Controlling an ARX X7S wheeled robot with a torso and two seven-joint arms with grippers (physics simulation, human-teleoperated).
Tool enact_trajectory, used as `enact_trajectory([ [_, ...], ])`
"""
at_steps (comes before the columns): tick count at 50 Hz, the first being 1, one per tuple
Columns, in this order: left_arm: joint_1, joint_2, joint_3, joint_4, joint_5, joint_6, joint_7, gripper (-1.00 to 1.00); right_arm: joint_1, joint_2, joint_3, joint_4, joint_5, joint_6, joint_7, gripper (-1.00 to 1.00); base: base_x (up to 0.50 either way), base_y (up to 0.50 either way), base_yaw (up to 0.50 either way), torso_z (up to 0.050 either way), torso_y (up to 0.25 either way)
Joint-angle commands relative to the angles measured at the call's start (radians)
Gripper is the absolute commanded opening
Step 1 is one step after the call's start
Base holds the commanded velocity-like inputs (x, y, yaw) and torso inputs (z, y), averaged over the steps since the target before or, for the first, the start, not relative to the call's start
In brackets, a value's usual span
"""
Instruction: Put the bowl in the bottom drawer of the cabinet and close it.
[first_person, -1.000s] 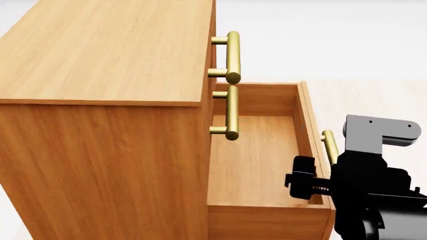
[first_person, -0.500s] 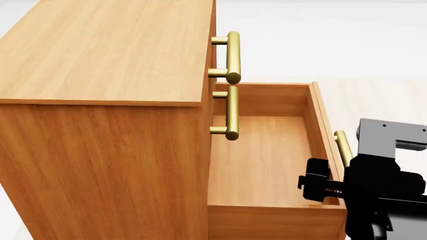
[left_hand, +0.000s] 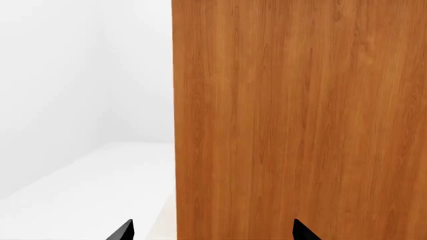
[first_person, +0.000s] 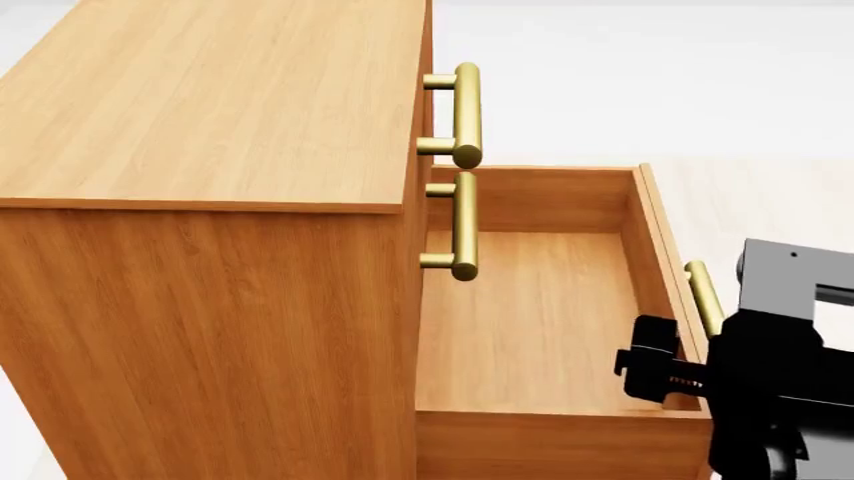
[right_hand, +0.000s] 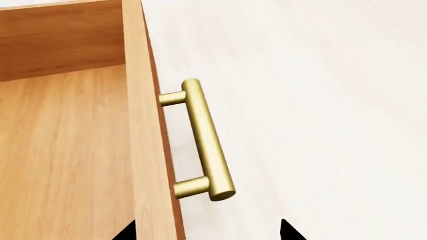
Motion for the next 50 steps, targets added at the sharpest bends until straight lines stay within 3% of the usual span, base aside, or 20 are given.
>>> enact_trajectory([
  [1,0.001,-0.003,0.001,0.000,-0.004,0.003,-0.005,1.00,-0.002,0.023,0.007,0.030,-0.067,-0.009,0.018,1.00,0.00,0.00,0.00,0.000,0.000],
  [28,-0.001,-0.009,0.006,0.001,-0.005,0.002,-0.015,1.00,-0.098,0.055,0.007,-0.203,-0.041,-0.171,-0.049,1.00,0.00,0.00,0.00,0.000,0.000],
  [37,-0.002,-0.011,0.009,-0.002,-0.004,0.004,-0.017,1.00,-0.125,0.060,0.038,-0.285,-0.080,-0.250,0.019,1.00,0.00,0.00,0.00,0.000,0.000],
  [39,-0.003,-0.012,0.010,0.000,-0.003,0.002,-0.018,1.00,-0.111,0.054,0.065,-0.287,-0.052,-0.188,0.027,1.00,0.00,0.00,0.00,0.000,0.000],
  [50,-0.007,-0.016,0.012,-0.001,-0.008,0.000,-0.020,1.00,-0.105,0.060,0.092,-0.291,-0.080,-0.195,0.088,1.00,0.00,0.00,0.00,0.000,0.000],
])
